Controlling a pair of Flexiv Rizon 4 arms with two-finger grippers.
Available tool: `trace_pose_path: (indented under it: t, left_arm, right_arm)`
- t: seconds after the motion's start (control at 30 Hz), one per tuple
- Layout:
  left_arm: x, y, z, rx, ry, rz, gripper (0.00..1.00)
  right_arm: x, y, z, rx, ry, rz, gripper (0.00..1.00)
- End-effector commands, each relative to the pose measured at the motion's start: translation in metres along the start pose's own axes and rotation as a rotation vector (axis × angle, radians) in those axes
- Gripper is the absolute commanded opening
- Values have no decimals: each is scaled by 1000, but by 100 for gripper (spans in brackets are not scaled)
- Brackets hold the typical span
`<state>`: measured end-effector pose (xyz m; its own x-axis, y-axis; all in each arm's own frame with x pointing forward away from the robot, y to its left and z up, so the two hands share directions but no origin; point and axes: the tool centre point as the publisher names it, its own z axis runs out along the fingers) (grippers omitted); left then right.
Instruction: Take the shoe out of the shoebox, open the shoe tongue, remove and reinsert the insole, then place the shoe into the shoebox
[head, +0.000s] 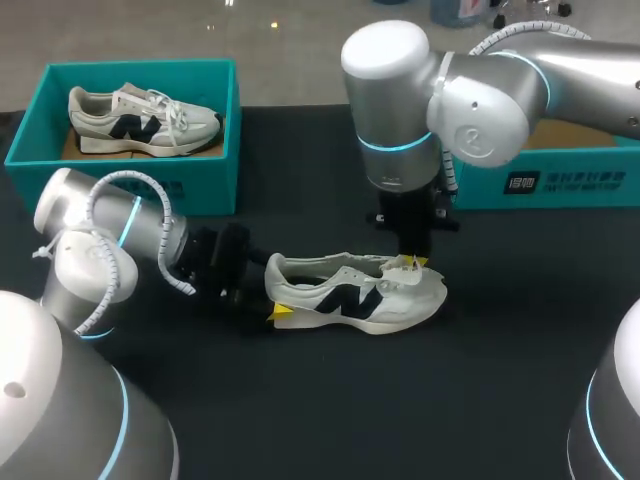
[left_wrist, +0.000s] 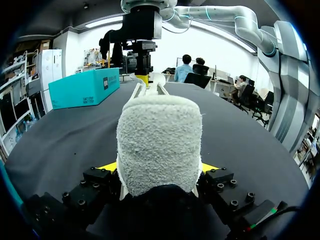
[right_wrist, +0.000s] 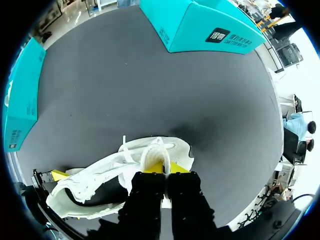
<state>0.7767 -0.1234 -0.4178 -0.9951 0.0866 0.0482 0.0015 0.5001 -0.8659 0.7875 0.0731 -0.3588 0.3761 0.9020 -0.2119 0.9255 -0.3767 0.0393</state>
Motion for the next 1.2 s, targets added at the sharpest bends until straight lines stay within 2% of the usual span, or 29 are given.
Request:
trace_pose_path:
  t: [0.03,0.23,0.3,0.37,0.47,0.5,0.57,0.6,0.63,0.9,1.2]
  left_arm:
    - [-2,3,2,-6,0,-1,0]
    - [-2,3,2,-6,0,-1,0]
    - [-2,3,2,-6,0,-1,0]
    - [-2,3,2,-6,0,-1,0]
    - [-2,3,2,-6,0,-1,0]
    - [-2,3,2,-6,0,-1,0]
    - [-2,3,2,-6,0,-1,0]
    - [-2,3,2,-6,0,-1,0]
    - [-2,3,2,-6,0,-1,0]
    - [-2,3,2,-6,0,-1,0]
    - [-2,3,2,-6,0,-1,0]
  right_arm:
    - [-5,3,14,12,-1,8,0]
    - [-7,3,25,27,-7,17,0]
    - [-6,2,28,30,-7,15,16]
    - [-5,2,30,33,-6,15,23]
    - [-5,3,31,35,-5,18,45]
    - [-5,2,30,34,-5,20,49]
    - [-6,2,27,27,-5,26,82]
    - [-8,2,25,24,-6,27,95]
    - [-9,3,23,16,-6,31,100]
    - [-15,0,-14,-69,28,29,100]
    - [-9,-3,-55,-150,87,-42,100]
